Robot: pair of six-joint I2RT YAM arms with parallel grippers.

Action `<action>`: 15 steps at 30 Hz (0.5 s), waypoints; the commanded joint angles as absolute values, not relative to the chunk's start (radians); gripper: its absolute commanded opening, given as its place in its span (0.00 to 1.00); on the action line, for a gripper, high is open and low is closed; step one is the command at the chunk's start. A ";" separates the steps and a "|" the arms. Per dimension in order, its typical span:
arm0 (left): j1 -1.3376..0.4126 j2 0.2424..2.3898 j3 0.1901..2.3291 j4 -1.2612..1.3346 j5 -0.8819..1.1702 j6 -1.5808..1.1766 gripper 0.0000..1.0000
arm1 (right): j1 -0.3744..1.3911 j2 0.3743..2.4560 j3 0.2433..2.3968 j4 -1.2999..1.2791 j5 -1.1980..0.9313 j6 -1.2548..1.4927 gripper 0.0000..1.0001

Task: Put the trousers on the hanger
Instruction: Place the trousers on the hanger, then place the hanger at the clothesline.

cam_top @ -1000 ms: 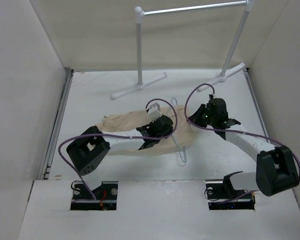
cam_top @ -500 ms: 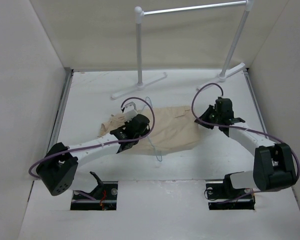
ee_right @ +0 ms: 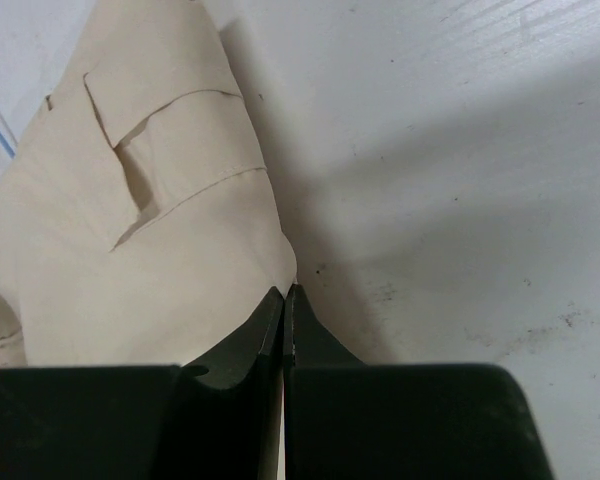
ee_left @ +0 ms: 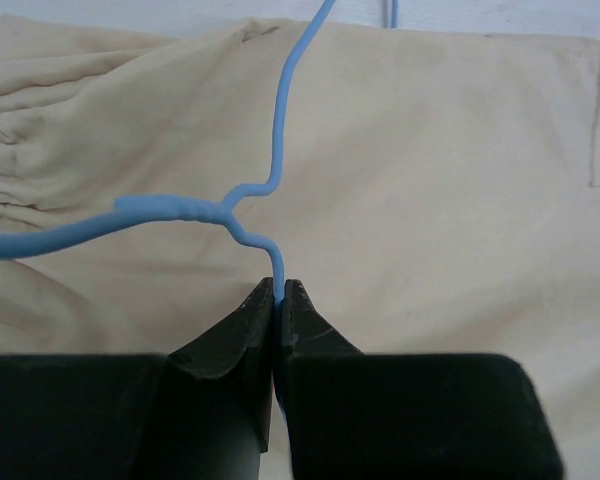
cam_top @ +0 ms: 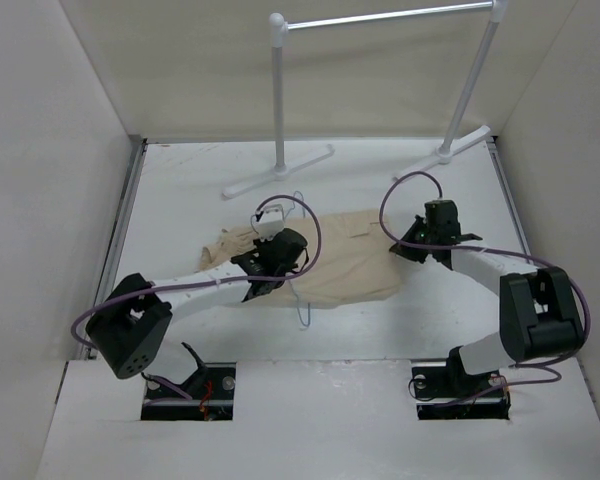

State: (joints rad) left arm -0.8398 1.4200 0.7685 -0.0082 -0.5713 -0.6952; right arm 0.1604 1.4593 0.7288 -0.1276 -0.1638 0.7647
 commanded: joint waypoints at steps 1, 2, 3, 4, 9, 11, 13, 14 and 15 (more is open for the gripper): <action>-0.829 1.407 0.824 -0.012 -0.632 -0.634 0.00 | 0.162 1.470 0.749 -0.086 -0.124 0.776 0.03; -0.835 1.391 0.842 -0.020 -0.632 -0.637 0.00 | 0.162 1.471 0.749 -0.086 -0.124 0.776 0.04; -0.844 1.370 0.865 -0.023 -0.632 -0.638 0.00 | 0.162 1.473 0.747 -0.087 -0.124 0.776 0.04; -0.861 1.350 0.894 -0.029 -0.634 -0.637 0.00 | 0.162 1.473 0.746 -0.089 -0.123 0.776 0.04; -0.918 1.293 1.044 -0.075 -0.637 -0.630 0.00 | 0.166 1.430 0.727 -0.089 -0.141 0.804 0.11; -0.938 1.284 1.087 -0.078 -0.626 -0.629 0.00 | 0.168 1.387 0.726 -0.103 -0.158 0.805 0.22; -0.953 1.281 1.135 -0.097 -0.620 -0.627 0.00 | 0.168 1.314 0.727 -0.126 -0.176 0.801 0.42; -0.959 1.281 1.162 -0.112 -0.620 -0.626 0.00 | 0.168 1.271 0.733 -0.149 -0.179 0.796 0.50; -0.961 1.282 1.184 -0.124 -0.620 -0.624 0.00 | 0.168 1.223 0.745 -0.178 -0.181 0.789 0.56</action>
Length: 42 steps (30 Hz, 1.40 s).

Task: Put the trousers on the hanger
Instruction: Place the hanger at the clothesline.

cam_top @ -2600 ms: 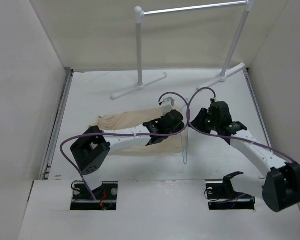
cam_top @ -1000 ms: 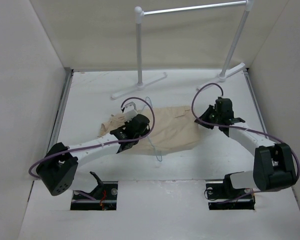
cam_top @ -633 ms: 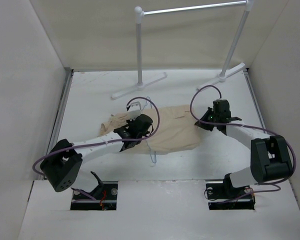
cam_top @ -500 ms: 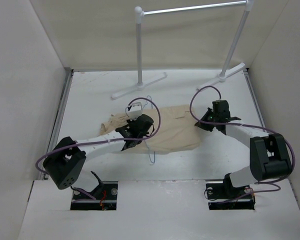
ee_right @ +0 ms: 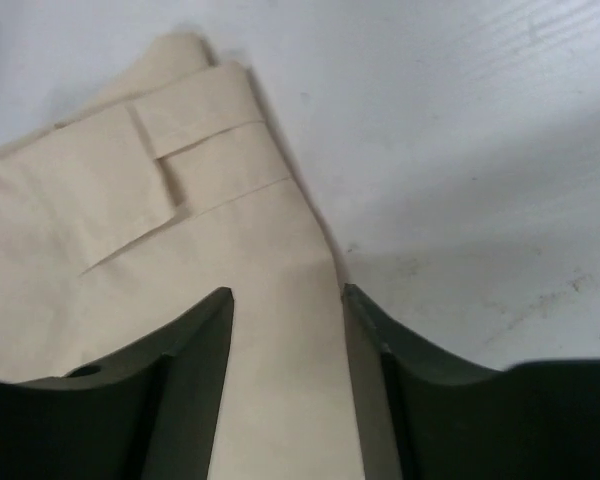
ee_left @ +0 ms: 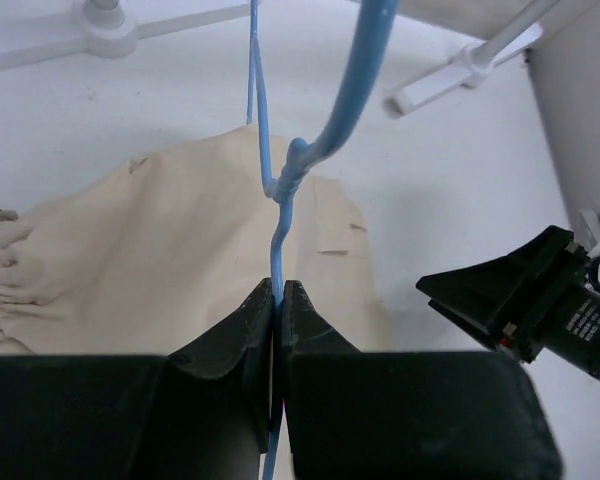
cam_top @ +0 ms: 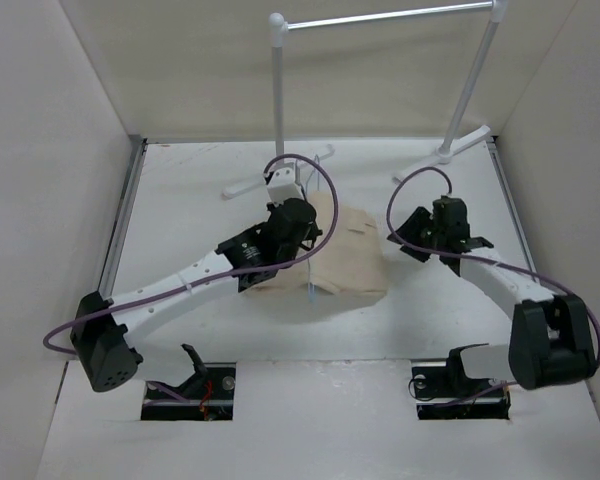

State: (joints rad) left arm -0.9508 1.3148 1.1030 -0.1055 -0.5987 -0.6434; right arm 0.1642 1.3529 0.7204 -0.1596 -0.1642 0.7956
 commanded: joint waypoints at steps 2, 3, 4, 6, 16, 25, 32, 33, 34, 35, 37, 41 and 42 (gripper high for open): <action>-0.967 1.289 1.254 -0.164 -0.617 -0.609 0.00 | 0.168 1.129 0.784 -0.247 -0.193 0.773 0.62; -0.969 1.293 1.300 -0.187 -0.612 -0.600 0.00 | 0.168 1.071 0.810 -0.280 -0.202 0.761 0.64; -0.970 1.298 1.359 -0.218 -0.597 -0.598 0.00 | 0.168 1.015 0.840 -0.308 -0.212 0.744 0.66; -0.987 1.327 1.529 -0.291 -0.542 -0.583 0.00 | 0.203 0.907 0.918 -0.348 -0.238 0.698 0.67; -0.946 1.454 1.775 -0.350 -0.416 -0.586 0.00 | 0.619 0.966 1.178 -0.198 -0.327 0.647 0.68; -0.941 1.476 1.815 -0.336 -0.377 -0.588 0.00 | 0.748 1.160 1.236 -0.095 -0.302 0.640 0.55; -0.923 1.439 1.776 -0.336 -0.385 -0.595 0.03 | 0.757 1.121 1.200 -0.051 -0.261 0.681 0.11; -0.917 1.434 1.773 -0.337 -0.385 -0.601 0.05 | 0.757 1.112 1.200 -0.040 -0.265 0.693 0.10; -0.909 1.428 1.772 -0.334 -0.377 -0.615 0.09 | 0.757 1.108 1.204 -0.031 -0.271 0.707 0.09; -0.897 1.424 1.772 -0.333 -0.368 -0.639 0.14 | 0.754 1.103 1.213 -0.023 -0.276 0.716 0.09; -0.860 1.411 1.772 -0.318 -0.321 -0.682 0.30 | 0.745 1.104 1.241 -0.012 -0.284 0.726 0.07; -0.806 1.373 1.773 -0.290 -0.272 -0.706 0.60 | 0.691 1.135 1.324 -0.029 -0.331 0.730 0.06; -0.792 1.352 1.769 -0.279 -0.265 -0.704 0.72 | 0.674 1.143 1.344 -0.032 -0.343 0.733 0.06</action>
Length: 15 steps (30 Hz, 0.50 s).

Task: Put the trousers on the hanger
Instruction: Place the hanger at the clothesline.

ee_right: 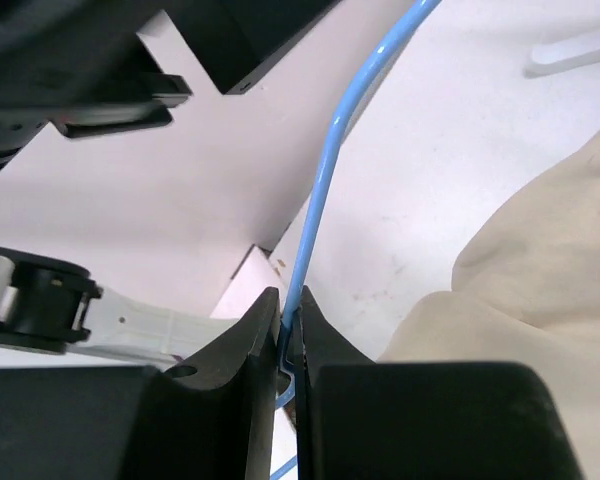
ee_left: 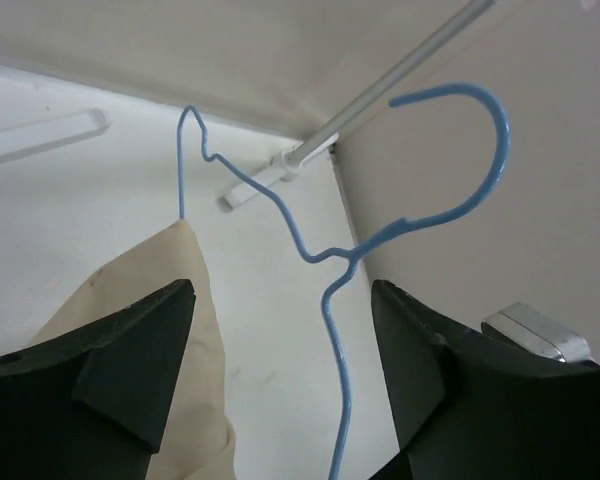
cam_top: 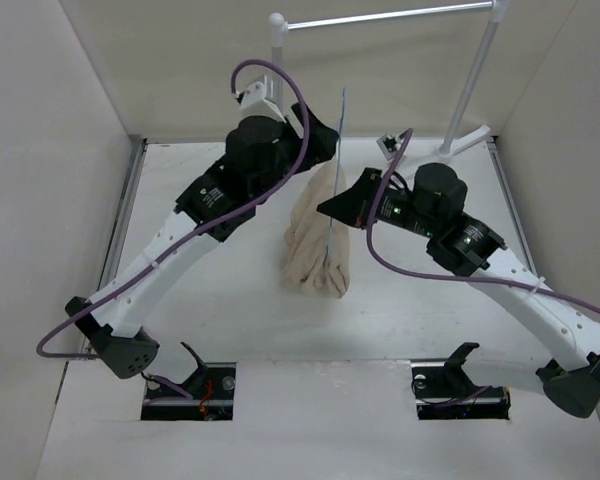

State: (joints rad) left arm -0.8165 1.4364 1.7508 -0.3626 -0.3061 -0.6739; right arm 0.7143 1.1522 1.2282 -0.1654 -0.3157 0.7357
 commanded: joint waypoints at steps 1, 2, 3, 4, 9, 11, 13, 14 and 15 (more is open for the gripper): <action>-0.785 1.336 1.763 -0.273 -0.265 -0.700 0.80 | 0.656 1.152 1.362 -0.035 -0.354 0.733 0.06; -0.775 1.312 1.749 -0.262 -0.262 -0.696 0.91 | 0.636 1.161 1.382 -0.038 -0.368 0.732 0.05; -0.763 1.286 1.732 -0.253 -0.261 -0.693 1.00 | 0.610 1.176 1.403 -0.043 -0.383 0.733 0.05; -0.749 1.258 1.711 -0.252 -0.265 -0.693 1.00 | 0.581 1.193 1.431 -0.049 -0.399 0.733 0.05; -0.636 1.089 1.473 -0.300 -0.307 -0.751 1.00 | 0.415 1.328 1.623 -0.118 -0.482 0.703 0.05; -0.575 1.019 1.343 -0.356 -0.302 -0.794 1.00 | 0.329 1.403 1.713 -0.152 -0.505 0.699 0.05; -0.515 0.941 1.199 -0.394 -0.288 -0.830 1.00 | 0.253 1.494 1.814 -0.187 -0.550 0.690 0.05; -0.487 0.907 1.128 -0.402 -0.278 -0.833 1.00 | 0.217 1.540 1.863 -0.201 -0.564 0.693 0.04; -0.455 0.876 1.064 -0.411 -0.266 -0.838 1.00 | 0.187 1.587 1.914 -0.215 -0.580 0.696 0.04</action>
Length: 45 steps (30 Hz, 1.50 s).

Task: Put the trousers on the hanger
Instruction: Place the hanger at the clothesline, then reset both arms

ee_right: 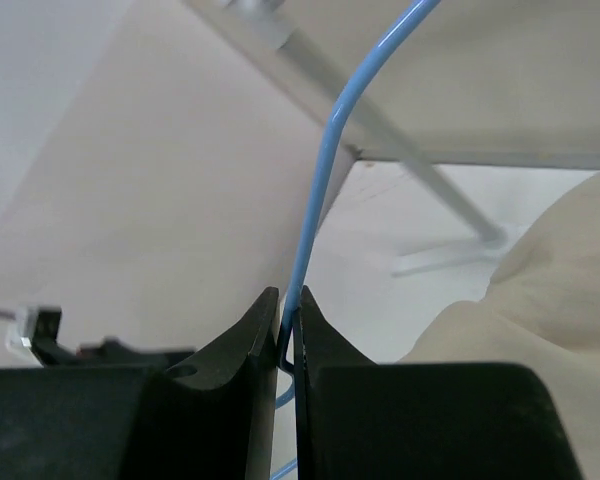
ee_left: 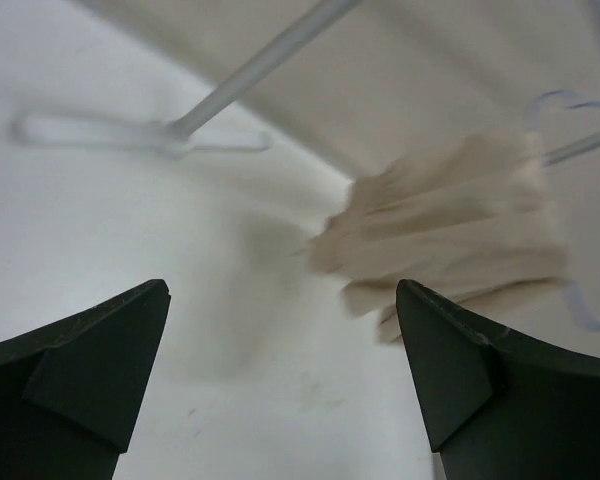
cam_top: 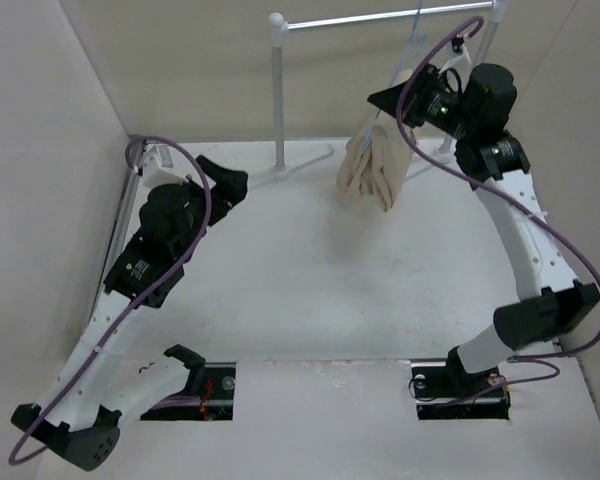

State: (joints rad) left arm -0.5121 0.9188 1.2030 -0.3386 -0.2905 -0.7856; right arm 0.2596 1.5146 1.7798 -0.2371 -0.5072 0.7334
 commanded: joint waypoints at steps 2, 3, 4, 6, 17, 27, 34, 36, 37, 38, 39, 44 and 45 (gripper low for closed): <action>-0.394 0.833 0.968 -0.431 -0.218 -0.842 1.00 | 0.141 1.673 2.008 -0.232 -0.591 0.684 0.04; -0.362 0.818 0.933 -0.437 -0.187 -0.844 1.00 | 0.118 1.708 2.055 -0.239 -0.595 0.683 0.04; -0.331 0.802 0.907 -0.439 -0.155 -0.845 1.00 | 0.102 1.742 2.104 -0.247 -0.598 0.677 0.04; -0.277 0.776 0.861 -0.431 -0.112 -0.841 1.00 | 0.067 1.811 2.199 -0.259 -0.618 0.666 0.04; -0.174 0.750 0.713 -0.414 -0.041 -0.848 1.00 | 0.001 1.997 2.320 -0.341 -0.631 0.678 0.04; -0.189 0.807 0.721 -0.377 -0.052 -0.853 1.00 | 0.005 1.976 2.223 -0.314 -0.600 0.667 0.13; -0.180 0.805 0.727 -0.376 -0.054 -0.859 1.00 | 0.004 1.945 2.200 -0.313 -0.571 0.663 0.48; -0.180 0.808 0.733 -0.373 -0.054 -0.861 1.00 | 0.001 1.930 2.200 -0.313 -0.563 0.658 0.65; -0.180 0.813 0.738 -0.368 -0.051 -0.861 1.00 | 0.001 1.921 2.200 -0.313 -0.558 0.655 0.72; -0.182 0.818 0.745 -0.364 -0.049 -0.862 1.00 | 0.001 1.908 2.195 -0.313 -0.552 0.650 0.77; -0.183 0.824 0.753 -0.359 -0.048 -0.862 1.00 | -0.002 1.895 2.186 -0.313 -0.545 0.646 0.85; -0.215 0.879 0.810 -0.318 -0.041 -0.862 1.00 | -0.027 1.767 2.051 -0.310 -0.493 0.626 1.00; -0.226 0.894 0.824 -0.305 -0.041 -0.862 1.00 | -0.031 1.729 2.010 -0.307 -0.483 0.621 1.00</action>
State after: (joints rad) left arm -0.2039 0.8738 0.7528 -0.3805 -0.0532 -0.8562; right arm -0.0101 1.8565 2.0647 -0.3737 -0.5232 0.6518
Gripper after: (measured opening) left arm 0.997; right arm 0.997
